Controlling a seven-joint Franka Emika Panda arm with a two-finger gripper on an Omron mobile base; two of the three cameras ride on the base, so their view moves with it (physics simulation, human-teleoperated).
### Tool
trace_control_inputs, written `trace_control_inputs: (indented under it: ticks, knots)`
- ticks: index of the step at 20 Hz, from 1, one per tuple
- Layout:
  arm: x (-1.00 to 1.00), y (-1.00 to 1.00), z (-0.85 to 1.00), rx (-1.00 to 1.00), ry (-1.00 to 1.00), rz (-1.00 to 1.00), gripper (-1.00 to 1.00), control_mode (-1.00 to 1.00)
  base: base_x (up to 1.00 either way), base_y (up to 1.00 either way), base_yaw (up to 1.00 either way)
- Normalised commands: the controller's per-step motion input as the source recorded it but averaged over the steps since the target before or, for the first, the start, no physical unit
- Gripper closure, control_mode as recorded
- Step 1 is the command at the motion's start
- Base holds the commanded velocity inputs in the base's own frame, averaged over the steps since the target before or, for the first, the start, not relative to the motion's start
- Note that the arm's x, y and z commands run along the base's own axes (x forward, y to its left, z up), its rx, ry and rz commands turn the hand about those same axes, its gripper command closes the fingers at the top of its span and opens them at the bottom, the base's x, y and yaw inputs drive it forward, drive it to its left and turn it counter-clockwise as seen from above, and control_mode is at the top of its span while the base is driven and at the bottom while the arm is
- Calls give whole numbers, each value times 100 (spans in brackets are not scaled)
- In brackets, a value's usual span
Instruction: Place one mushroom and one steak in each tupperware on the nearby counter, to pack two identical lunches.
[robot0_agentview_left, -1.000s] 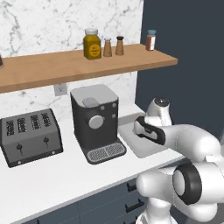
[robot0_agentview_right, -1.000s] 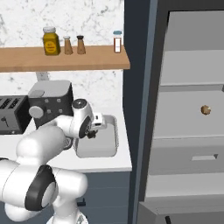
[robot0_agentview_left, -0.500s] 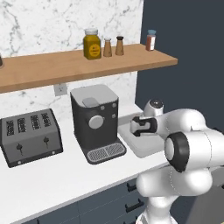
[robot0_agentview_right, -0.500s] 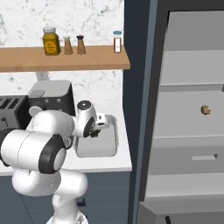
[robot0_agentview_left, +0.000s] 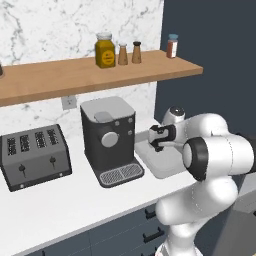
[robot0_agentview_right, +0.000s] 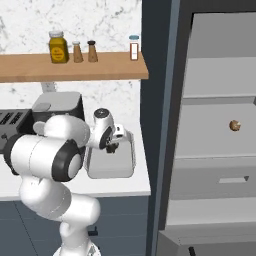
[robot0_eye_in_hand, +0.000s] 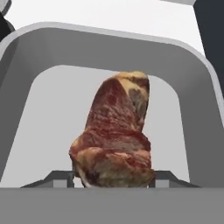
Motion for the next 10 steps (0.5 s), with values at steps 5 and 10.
trace_control_inputs:
  ticks: [5,10]
  knots:
    - [-16,2,0,0,3,0,-100,-100,0,0,0]
    - [-48,10,11,0,-1,0,-100,-100,0,0,0]
